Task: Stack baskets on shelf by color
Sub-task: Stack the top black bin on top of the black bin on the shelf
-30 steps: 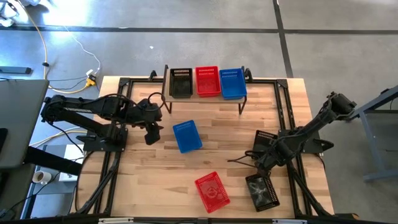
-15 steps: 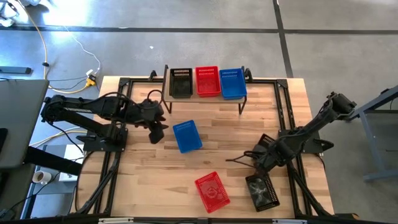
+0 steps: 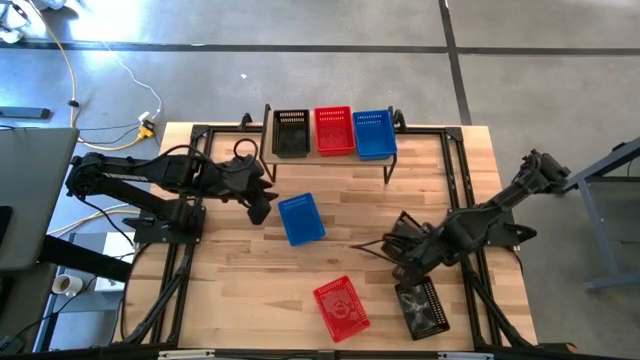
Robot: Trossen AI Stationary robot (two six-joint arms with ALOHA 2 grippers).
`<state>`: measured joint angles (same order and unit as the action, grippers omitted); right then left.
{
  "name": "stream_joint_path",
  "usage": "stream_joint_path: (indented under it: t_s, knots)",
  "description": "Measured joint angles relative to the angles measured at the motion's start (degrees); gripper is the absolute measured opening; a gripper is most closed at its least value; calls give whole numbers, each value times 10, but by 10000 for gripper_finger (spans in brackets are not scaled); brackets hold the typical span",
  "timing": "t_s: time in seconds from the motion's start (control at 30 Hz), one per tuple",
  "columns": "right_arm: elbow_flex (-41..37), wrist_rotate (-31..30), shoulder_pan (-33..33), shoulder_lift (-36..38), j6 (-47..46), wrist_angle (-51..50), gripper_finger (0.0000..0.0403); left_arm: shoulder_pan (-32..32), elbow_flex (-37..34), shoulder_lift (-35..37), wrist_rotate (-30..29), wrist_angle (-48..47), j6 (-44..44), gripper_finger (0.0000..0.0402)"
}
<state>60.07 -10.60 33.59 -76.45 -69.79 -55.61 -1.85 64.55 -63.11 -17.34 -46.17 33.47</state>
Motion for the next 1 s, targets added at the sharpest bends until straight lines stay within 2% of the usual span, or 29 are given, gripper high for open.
stream_joint_path:
  t_s: [0.33, 0.67, 1.0]
  knots:
    - [161, -4, -64, -133, 132, -40, 0, 0, 0, 0, 0, 28, -11, 165]
    - [345, -39, -105, -256, 294, -107, 0, 0, 0, 0, -7, 28, -7, 165]
    - [476, -79, -145, -315, 494, -129, 0, 0, 0, -7, -19, 27, 121, 165]
